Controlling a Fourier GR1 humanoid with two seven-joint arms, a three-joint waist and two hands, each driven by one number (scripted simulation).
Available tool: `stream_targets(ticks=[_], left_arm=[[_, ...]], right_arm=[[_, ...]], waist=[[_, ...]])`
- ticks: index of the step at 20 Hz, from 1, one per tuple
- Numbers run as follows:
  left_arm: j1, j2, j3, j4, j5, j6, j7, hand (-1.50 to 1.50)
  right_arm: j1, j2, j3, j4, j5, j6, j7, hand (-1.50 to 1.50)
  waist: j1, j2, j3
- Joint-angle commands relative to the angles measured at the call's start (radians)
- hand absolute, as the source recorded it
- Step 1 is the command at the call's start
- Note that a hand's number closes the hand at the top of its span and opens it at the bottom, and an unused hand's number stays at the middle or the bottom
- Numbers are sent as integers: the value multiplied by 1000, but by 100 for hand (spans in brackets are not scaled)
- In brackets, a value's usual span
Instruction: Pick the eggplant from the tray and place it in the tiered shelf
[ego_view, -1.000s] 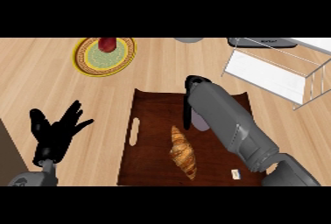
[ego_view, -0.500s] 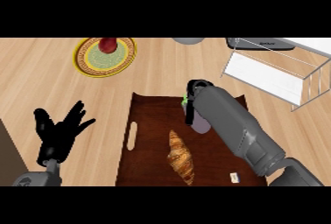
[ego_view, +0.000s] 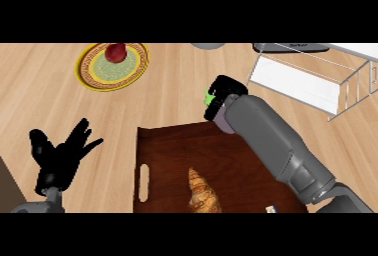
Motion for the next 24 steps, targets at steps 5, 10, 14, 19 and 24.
stream_targets(ticks=[5, 10, 14, 19, 24], left_arm=[[32, 13, 10, 13, -1, -2, 22, 0], [67, 8, 17, 19, 12, -21, 0, 0], [37, 26, 36, 24, 24, -32, 18, 0], [79, -13, -9, -11, -7, -12, 8, 0], [25, -19, -9, 7, -23, 7, 24, 0]], right_arm=[[16, -12, 19, -262, 186, -477, 52, 150], [-102, -82, 47, -459, 322, -499, 283, 150], [-139, -186, 13, -616, 388, -412, 453, 150], [-169, -280, -60, -790, 415, -283, 568, 150], [-237, -407, -194, -802, 374, -162, 553, 150]], waist=[[-19, -1, -4], [-31, -13, -6], [-34, -6, -5], [-23, -4, -4], [-9, 7, -4]])
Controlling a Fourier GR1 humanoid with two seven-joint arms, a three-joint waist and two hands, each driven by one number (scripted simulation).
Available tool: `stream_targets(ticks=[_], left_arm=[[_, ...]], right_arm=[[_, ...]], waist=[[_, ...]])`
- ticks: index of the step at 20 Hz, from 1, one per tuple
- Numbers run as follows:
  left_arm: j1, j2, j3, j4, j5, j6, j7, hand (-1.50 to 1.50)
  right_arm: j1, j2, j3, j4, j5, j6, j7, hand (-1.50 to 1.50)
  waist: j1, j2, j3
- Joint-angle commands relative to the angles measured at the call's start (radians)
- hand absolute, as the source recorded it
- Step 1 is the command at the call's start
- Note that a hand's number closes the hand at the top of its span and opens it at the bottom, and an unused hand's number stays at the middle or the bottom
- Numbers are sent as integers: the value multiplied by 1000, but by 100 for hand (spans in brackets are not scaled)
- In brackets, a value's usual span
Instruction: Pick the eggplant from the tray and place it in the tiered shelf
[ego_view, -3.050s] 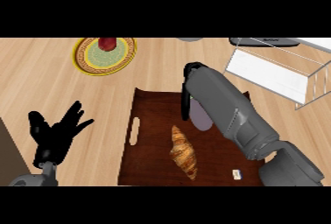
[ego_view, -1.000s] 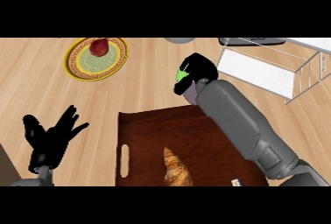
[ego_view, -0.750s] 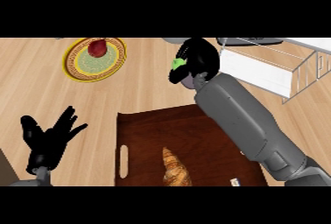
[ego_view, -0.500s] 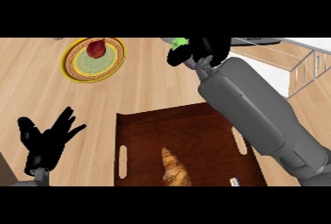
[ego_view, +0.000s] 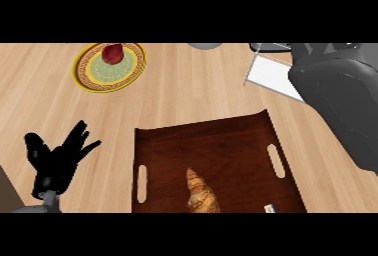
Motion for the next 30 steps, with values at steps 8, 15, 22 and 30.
stream_targets(ticks=[8, 15, 22, 30], left_arm=[[-41, -15, -20, 43, -33, 5, 42, 0], [-2, -7, -16, 6, -29, -30, 25, 0], [-63, -27, -1, 80, -23, -41, 29, 0], [-30, -66, -40, 9, -67, -7, 47, 0]], right_arm=[[-66, -146, -203, 24, -4, 152, 93, 150], [-90, -247, -319, 153, -66, 240, -81, 150], [-76, -279, -334, 329, -62, 268, -281, 150], [-48, -267, -374, 493, 9, 144, -436, 150]], waist=[[36, 20, -6], [48, 20, -5], [50, 26, -6], [61, 27, -5]])
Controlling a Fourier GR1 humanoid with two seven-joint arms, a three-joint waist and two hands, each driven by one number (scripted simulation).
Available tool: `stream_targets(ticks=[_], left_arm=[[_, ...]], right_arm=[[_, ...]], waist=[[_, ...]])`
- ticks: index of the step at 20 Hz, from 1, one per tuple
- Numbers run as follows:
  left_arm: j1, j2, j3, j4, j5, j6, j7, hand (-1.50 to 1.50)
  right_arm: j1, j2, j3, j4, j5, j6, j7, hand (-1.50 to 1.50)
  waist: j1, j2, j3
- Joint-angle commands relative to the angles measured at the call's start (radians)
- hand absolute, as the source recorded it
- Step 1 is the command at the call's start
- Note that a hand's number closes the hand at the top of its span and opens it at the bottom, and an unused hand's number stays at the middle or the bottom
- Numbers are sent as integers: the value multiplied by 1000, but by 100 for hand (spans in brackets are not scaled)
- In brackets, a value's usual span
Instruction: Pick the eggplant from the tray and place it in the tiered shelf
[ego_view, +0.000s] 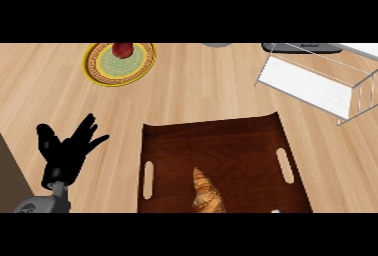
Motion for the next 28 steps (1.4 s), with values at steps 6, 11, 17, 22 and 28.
stream_targets(ticks=[6, 11, 17, 22, 28], left_arm=[[2, -24, 2, 74, -28, -10, -41, 0], [-11, -18, -1, 49, -30, -10, 23, 0], [4, -34, -4, -14, -48, 21, 45, 0], [16, -35, 14, 64, -37, -24, -21, 0], [47, -22, 33, 69, -24, -47, -45, 0]], right_arm=[[-26, 16, -34, 200, 63, -77, -143, 150], [-60, 16, -61, 247, 69, -109, -224, 150], [-59, 1, -100, 334, 68, -132, -323, 150], [-45, -12, -71, 352, 101, -77, -345, 150], [-90, 31, -208, 327, 33, -302, -217, -150]], waist=[[-1, 6, -5], [0, 5, -5], [4, 4, -5], [-6, 3, -5], [-1, 3, -5]])
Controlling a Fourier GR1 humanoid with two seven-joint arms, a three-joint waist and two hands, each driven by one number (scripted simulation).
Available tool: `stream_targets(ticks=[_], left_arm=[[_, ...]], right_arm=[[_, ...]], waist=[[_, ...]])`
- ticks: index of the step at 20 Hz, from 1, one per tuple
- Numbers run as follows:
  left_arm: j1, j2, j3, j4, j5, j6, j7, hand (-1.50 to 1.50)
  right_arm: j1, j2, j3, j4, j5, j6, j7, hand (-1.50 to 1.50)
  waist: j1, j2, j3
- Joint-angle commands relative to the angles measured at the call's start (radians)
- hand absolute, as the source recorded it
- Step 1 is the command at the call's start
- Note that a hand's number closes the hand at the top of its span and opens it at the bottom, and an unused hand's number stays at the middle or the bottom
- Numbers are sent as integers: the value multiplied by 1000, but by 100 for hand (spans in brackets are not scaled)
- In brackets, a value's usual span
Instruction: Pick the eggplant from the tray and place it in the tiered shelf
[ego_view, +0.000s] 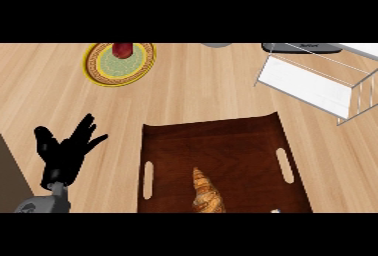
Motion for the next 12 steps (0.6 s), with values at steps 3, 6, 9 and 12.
stream_targets(ticks=[3, 6, 9, 12], left_arm=[[-4, 17, 18, 44, 10, -14, 45, 0], [-19, -19, -20, 2, -14, 24, 90, 0], [-23, 23, 22, 35, 12, -21, 66, 0], [-16, -18, -10, 52, -36, 19, 30, 0]], right_arm=[[1, -5, -126, -24, -103, -84, -29, -150], [-43, 33, -148, -54, -121, -138, 19, -150], [-10, 27, -224, -52, -186, -198, -48, -150], [-40, -20, -249, -68, -191, -228, -22, -150]], waist=[[-5, 6, -5], [-5, 3, -6], [-5, 7, -5], [-12, 4, -6]])
